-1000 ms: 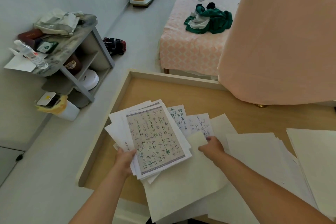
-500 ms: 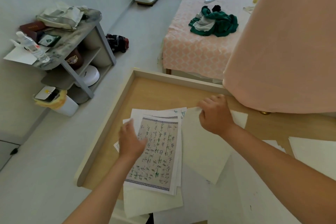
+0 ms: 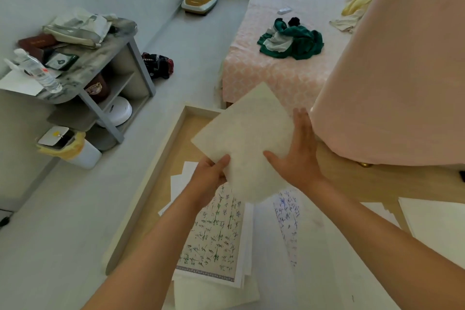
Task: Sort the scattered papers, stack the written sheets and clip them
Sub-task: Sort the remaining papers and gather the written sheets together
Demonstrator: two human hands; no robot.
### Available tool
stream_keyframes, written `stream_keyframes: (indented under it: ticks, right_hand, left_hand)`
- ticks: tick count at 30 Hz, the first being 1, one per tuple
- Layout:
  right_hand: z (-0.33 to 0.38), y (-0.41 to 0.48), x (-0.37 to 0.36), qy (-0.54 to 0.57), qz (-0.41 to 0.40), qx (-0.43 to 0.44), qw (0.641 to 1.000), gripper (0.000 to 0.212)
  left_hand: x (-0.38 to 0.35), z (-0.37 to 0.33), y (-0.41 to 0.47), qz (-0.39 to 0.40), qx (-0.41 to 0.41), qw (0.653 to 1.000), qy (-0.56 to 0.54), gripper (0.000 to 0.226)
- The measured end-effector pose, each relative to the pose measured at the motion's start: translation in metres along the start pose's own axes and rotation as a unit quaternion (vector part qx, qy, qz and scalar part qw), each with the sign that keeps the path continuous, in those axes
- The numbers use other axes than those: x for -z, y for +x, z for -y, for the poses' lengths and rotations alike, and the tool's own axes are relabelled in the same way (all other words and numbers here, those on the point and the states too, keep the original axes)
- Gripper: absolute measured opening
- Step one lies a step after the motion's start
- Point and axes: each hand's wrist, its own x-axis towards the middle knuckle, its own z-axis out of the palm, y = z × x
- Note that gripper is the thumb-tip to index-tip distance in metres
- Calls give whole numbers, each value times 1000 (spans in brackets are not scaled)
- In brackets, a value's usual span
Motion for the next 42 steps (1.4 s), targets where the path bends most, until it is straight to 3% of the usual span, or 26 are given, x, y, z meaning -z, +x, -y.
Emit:
stream_keyframes:
  ticks: [2,4,5,8,12,15,17,19,22,25,28,33,36,38,42]
  right_hand:
    - [0,3,4,172,89,-138,971,94]
    - [1,2,2,351,182,-254,883,56]
    - [1,-1,-3,374,209,-292,855,45]
    - [2,-23,-32,309,253,-364,841,25]
    - [9,-71,-89,229,237,-458,826,18]
    - [19,-97,-123,170,169,-518,821,28]
    - [26,-103,-134,102,158,-508,840,37]
    - [33,-105,-140,122,157,-508,838,52]
    - [38,-103,-144,208,154,-539,802,69]
    - [36,-99,-146,222,179,-547,787,56]
    - [30,-97,-142,249,203,-547,773,36]
    - [20,-90,-124,258,220,-486,805,21]
    - [-3,-83,-102,264,190,-470,820,19]
    - [-22,-79,-87,293,179,-473,811,20]
    - [-54,-76,-61,386,187,-473,770,27]
  left_hand:
    - [12,-6,5,-8,21,1000,-16,29]
    - [22,-7,8,-48,35,998,5,30]
    - [27,-6,9,-81,38,995,36,29]
    - [49,5,8,-177,23,969,169,20]
    - [91,40,-2,-215,62,905,362,14]
    - [114,64,-14,-234,153,794,540,42]
    - [118,72,-21,-235,170,763,578,70]
    - [116,74,-23,-251,152,780,553,88]
    - [114,74,-21,-267,157,795,522,92]
    - [120,73,-16,-257,171,806,505,84]
    - [124,72,-13,-231,173,849,442,63]
    - [114,74,-13,-152,153,872,439,31]
    - [111,74,-9,-167,122,857,472,18]
    - [104,73,-7,-166,100,862,468,18]
    - [71,70,-5,-131,103,920,354,36]
